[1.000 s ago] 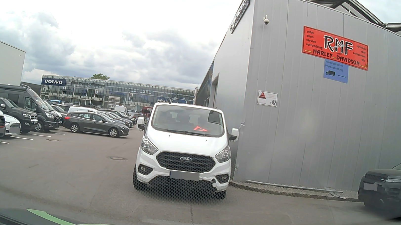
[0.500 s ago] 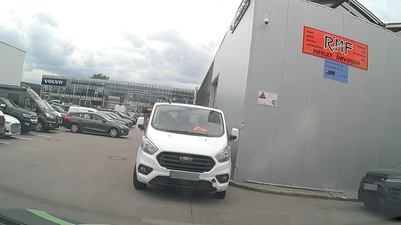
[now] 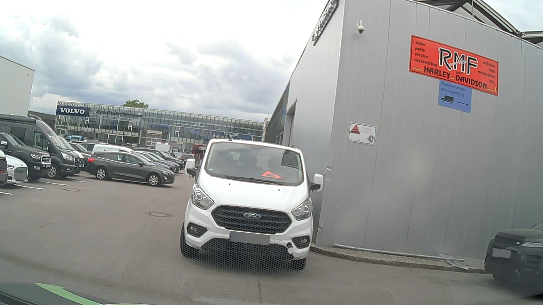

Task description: Follow the waypoints while adhering to traffic rules and regulations

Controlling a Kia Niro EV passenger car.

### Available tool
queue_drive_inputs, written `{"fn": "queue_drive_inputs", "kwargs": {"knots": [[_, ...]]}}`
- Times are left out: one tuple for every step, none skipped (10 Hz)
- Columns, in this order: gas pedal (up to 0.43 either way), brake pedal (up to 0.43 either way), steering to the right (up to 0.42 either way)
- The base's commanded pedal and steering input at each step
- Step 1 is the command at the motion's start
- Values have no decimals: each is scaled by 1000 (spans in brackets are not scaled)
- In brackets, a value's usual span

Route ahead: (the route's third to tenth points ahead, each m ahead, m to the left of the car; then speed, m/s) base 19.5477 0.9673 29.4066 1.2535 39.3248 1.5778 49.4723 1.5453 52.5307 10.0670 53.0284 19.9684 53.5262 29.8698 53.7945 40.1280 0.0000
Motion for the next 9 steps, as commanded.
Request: {"fn": "queue_drive_inputs", "kwargs": {"knots": [[0,433,6],[0,433,6],[0,433,6],[0,433,6],[0,433,6],[0,433,6],[0,433,6],[0,433,6],[0,433,6]]}}
